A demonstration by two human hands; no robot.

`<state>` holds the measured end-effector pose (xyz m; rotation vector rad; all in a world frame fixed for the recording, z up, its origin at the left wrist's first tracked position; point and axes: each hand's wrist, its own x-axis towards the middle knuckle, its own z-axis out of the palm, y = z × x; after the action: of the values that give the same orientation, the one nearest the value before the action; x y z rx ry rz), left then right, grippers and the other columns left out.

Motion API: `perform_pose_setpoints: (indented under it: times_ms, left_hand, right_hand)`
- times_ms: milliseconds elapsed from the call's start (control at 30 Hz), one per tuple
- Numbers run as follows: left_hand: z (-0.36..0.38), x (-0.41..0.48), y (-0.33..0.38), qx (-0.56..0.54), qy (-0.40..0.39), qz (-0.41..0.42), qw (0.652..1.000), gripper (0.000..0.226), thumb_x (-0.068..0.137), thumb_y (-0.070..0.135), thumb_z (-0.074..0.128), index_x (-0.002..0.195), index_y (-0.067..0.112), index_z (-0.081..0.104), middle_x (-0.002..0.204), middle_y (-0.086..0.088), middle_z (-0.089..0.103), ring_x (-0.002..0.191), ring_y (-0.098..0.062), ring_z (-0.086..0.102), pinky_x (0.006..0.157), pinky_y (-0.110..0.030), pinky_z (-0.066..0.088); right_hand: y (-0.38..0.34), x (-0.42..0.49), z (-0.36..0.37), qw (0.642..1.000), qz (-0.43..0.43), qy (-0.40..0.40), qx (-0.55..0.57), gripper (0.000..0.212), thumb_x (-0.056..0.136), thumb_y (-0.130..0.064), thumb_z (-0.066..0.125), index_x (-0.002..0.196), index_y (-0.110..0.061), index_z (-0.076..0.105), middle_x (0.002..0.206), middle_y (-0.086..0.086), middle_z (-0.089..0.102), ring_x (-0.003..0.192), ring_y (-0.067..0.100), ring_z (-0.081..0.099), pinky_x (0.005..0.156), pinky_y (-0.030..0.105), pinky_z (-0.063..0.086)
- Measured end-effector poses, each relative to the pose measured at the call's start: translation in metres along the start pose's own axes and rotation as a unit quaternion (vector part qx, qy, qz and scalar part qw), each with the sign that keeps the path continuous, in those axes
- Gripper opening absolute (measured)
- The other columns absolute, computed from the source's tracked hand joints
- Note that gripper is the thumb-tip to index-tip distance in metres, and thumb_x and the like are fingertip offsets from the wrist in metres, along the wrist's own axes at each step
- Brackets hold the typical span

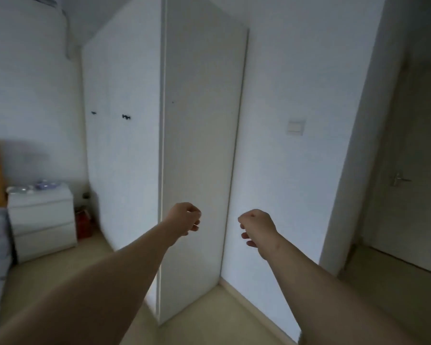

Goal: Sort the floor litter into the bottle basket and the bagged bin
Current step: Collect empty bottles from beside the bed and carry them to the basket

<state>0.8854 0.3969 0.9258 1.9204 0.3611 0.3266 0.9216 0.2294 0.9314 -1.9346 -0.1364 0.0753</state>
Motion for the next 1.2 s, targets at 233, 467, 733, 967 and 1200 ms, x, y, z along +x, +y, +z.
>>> perform_pose_setpoints:
  times_ms: [233, 467, 733, 967, 1200]
  left_hand:
    - [-0.119, 0.081, -0.094, -0.022, 0.164, -0.112, 0.980, 0.014, 0.091, 0.014, 0.051, 0.079, 0.016, 0.058, 0.075, -0.002, 0.061, 0.061, -0.012, 0.058, 0.056, -0.021, 0.038]
    - [-0.239, 0.172, -0.165, -0.025, 0.216, -0.129, 0.967, 0.016, 0.093, 0.012, 0.048, 0.079, 0.016, 0.055, 0.069, -0.001, 0.057, 0.058, -0.012, 0.053, 0.057, -0.021, 0.034]
    - [-0.320, 0.239, -0.285, -0.073, 0.261, -0.273, 0.923, 0.014, 0.093, 0.017, 0.049, 0.082, 0.018, 0.058, 0.076, -0.001, 0.062, 0.066, -0.013, 0.059, 0.061, -0.024, 0.042]
    - [-0.387, 0.326, -0.376, -0.099, 0.311, -0.341, 0.882, 0.017, 0.094, 0.016, 0.048, 0.078, 0.017, 0.055, 0.073, -0.002, 0.057, 0.062, -0.013, 0.055, 0.059, -0.024, 0.040]
    - [-0.468, 0.460, -0.429, -0.093, 0.318, -0.365, 0.870, 0.011, 0.093, 0.018, 0.049, 0.085, 0.017, 0.056, 0.075, -0.001, 0.059, 0.065, -0.012, 0.057, 0.057, -0.023, 0.041]
  right_hand:
    - [-0.016, 0.076, 0.159, 0.990, -0.007, -0.143, 0.001, 0.012, 0.087, -0.014, 0.046, 0.092, -0.012, 0.057, 0.076, 0.002, 0.055, 0.074, 0.022, 0.054, 0.060, 0.027, 0.042]
    - [-0.063, 0.141, 0.332, 0.972, 0.006, -0.234, 0.016, 0.006, 0.088, -0.013, 0.047, 0.091, -0.013, 0.051, 0.087, 0.004, 0.052, 0.069, 0.019, 0.051, 0.057, 0.025, 0.039]
    - [-0.049, 0.206, 0.512, 0.948, 0.072, -0.310, -0.014, 0.009, 0.083, -0.009, 0.043, 0.085, -0.013, 0.051, 0.078, 0.007, 0.053, 0.068, 0.024, 0.051, 0.059, 0.028, 0.040]
    - [-0.039, 0.271, 0.650, 0.923, 0.114, -0.365, -0.027, 0.014, 0.090, -0.012, 0.046, 0.102, -0.010, 0.054, 0.079, 0.005, 0.052, 0.065, 0.018, 0.050, 0.056, 0.024, 0.037]
    - [-0.066, 0.389, 0.778, 0.919, 0.161, -0.358, -0.040, 0.009, 0.091, -0.008, 0.046, 0.096, -0.007, 0.053, 0.069, 0.006, 0.049, 0.055, 0.017, 0.045, 0.053, 0.023, 0.033]
